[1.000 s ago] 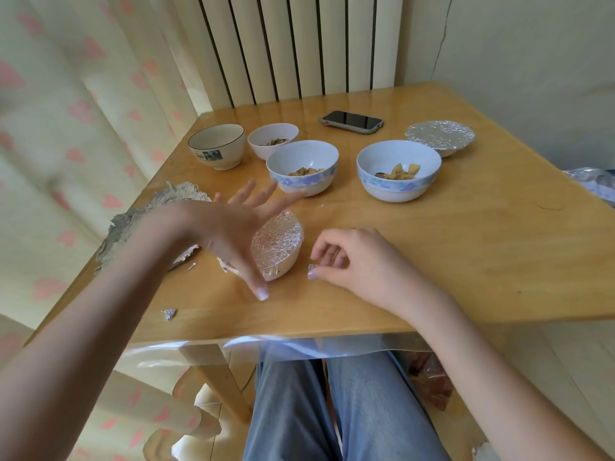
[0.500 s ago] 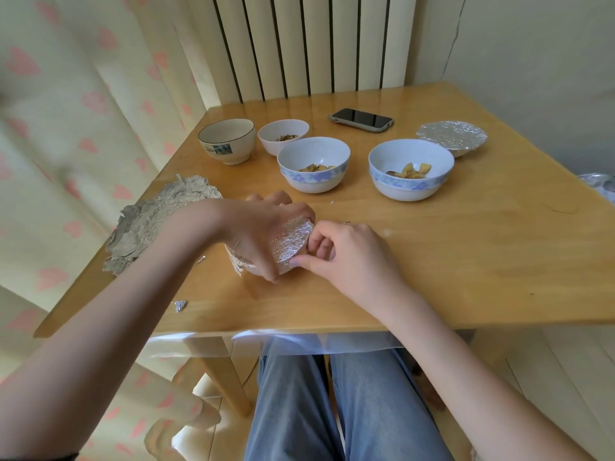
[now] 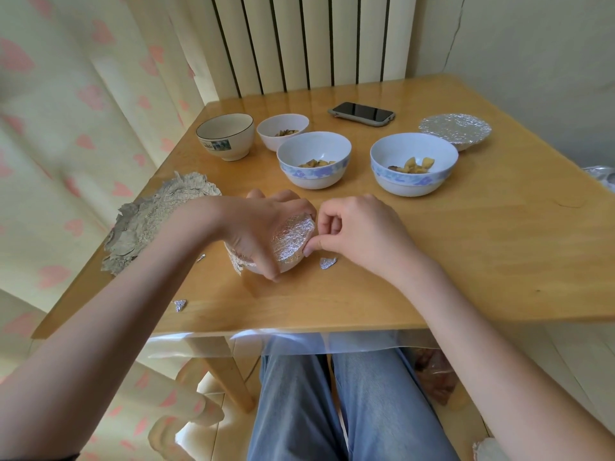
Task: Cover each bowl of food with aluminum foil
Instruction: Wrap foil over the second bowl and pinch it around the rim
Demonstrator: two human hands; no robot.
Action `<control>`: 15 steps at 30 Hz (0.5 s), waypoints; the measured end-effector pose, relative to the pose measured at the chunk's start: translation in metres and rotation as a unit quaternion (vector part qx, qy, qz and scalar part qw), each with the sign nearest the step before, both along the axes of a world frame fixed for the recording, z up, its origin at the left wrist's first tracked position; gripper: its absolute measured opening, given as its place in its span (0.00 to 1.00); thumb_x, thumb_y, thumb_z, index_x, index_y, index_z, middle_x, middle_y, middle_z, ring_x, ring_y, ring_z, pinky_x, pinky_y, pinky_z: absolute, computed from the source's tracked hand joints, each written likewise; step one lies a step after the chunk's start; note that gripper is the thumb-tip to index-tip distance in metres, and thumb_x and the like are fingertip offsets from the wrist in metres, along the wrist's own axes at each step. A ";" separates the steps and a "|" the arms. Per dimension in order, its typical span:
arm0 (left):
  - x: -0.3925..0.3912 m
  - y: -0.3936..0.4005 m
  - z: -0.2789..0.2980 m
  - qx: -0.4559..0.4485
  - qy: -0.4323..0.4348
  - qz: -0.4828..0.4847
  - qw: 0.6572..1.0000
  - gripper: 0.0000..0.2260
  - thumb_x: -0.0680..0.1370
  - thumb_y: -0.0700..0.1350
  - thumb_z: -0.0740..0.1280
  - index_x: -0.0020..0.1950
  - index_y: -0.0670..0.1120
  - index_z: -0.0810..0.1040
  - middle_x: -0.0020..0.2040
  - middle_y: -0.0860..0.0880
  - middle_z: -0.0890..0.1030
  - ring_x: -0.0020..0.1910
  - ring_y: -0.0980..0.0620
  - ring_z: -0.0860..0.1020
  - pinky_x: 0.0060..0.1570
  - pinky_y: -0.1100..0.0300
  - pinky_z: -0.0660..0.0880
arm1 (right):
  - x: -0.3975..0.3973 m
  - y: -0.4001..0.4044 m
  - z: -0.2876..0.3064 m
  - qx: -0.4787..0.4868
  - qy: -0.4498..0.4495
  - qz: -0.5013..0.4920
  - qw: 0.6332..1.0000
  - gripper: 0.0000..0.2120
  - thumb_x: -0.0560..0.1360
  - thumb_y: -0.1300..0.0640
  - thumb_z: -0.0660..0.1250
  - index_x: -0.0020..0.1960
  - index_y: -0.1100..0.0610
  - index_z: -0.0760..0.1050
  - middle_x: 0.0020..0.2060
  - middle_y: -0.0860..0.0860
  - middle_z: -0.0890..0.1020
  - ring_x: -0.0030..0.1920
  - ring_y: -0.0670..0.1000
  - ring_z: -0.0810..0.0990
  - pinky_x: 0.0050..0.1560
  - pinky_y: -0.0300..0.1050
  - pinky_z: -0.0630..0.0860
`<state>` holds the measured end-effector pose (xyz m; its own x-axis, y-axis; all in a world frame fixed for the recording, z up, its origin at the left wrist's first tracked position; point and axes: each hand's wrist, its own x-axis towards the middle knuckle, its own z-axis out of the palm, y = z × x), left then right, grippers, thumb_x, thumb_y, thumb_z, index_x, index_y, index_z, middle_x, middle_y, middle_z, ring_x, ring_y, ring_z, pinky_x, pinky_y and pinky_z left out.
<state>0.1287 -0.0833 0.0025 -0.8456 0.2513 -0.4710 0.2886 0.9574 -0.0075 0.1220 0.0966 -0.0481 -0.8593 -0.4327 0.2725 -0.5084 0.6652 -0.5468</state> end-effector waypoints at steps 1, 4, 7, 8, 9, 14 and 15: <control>0.000 0.000 0.000 0.001 0.000 -0.001 1.000 0.45 0.62 0.54 0.79 0.70 0.66 0.54 0.69 0.60 0.58 0.66 0.46 0.60 0.62 0.43 0.71 | -0.002 0.000 0.004 0.015 0.003 -0.001 1.000 0.18 0.60 0.40 0.77 0.33 0.51 0.73 0.28 0.43 0.77 0.34 0.43 0.74 0.34 0.41 0.68; 0.000 0.001 0.000 0.001 0.000 -0.002 1.000 0.45 0.62 0.54 0.79 0.70 0.66 0.54 0.69 0.60 0.58 0.66 0.46 0.60 0.61 0.44 0.71 | -0.004 0.003 0.006 0.032 -0.027 0.022 0.999 0.17 0.61 0.41 0.77 0.36 0.49 0.73 0.30 0.42 0.78 0.33 0.40 0.75 0.35 0.40 0.70; 0.000 0.001 0.001 -0.004 -0.003 0.001 1.000 0.45 0.62 0.54 0.79 0.70 0.66 0.54 0.70 0.60 0.58 0.66 0.46 0.60 0.60 0.44 0.72 | -0.002 0.012 -0.004 0.013 -0.070 0.024 0.997 0.13 0.64 0.43 0.76 0.39 0.47 0.74 0.34 0.42 0.79 0.34 0.40 0.75 0.42 0.46 0.77; 0.001 0.001 0.001 -0.005 -0.003 0.004 1.000 0.45 0.62 0.55 0.79 0.69 0.67 0.53 0.70 0.60 0.57 0.66 0.46 0.60 0.60 0.44 0.72 | 0.000 0.015 -0.008 -0.007 -0.065 0.016 0.998 0.11 0.66 0.44 0.75 0.41 0.46 0.74 0.36 0.41 0.79 0.35 0.41 0.76 0.44 0.48 0.77; 0.002 0.001 0.001 -0.008 -0.001 0.012 1.000 0.45 0.63 0.56 0.79 0.70 0.67 0.53 0.70 0.60 0.57 0.67 0.45 0.61 0.60 0.44 0.72 | 0.005 0.016 -0.011 -0.029 -0.050 0.008 0.998 0.08 0.69 0.46 0.73 0.44 0.45 0.76 0.39 0.40 0.80 0.38 0.41 0.77 0.46 0.50 0.78; 0.007 0.009 -0.004 -0.039 0.027 0.058 0.997 0.47 0.65 0.62 0.75 0.75 0.62 0.48 0.73 0.58 0.56 0.68 0.41 0.63 0.58 0.46 0.73 | 0.035 0.006 -0.013 -0.047 -0.008 0.032 0.998 0.24 0.79 0.62 0.58 0.73 0.47 0.65 0.55 0.47 0.79 0.50 0.47 0.77 0.52 0.46 0.74; 0.007 0.010 -0.004 -0.040 0.028 0.059 0.997 0.48 0.65 0.62 0.75 0.75 0.61 0.48 0.74 0.57 0.56 0.68 0.41 0.63 0.58 0.46 0.72 | 0.038 0.002 -0.015 -0.046 -0.015 0.039 0.998 0.26 0.78 0.63 0.57 0.74 0.48 0.62 0.50 0.49 0.80 0.49 0.49 0.78 0.51 0.47 0.75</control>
<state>0.1359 -0.0733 -0.0016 -0.8924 0.1115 -0.4374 0.1708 0.9804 -0.0987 0.1604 0.0991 -0.0633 -0.8327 -0.4727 0.2883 -0.5386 0.5706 -0.6199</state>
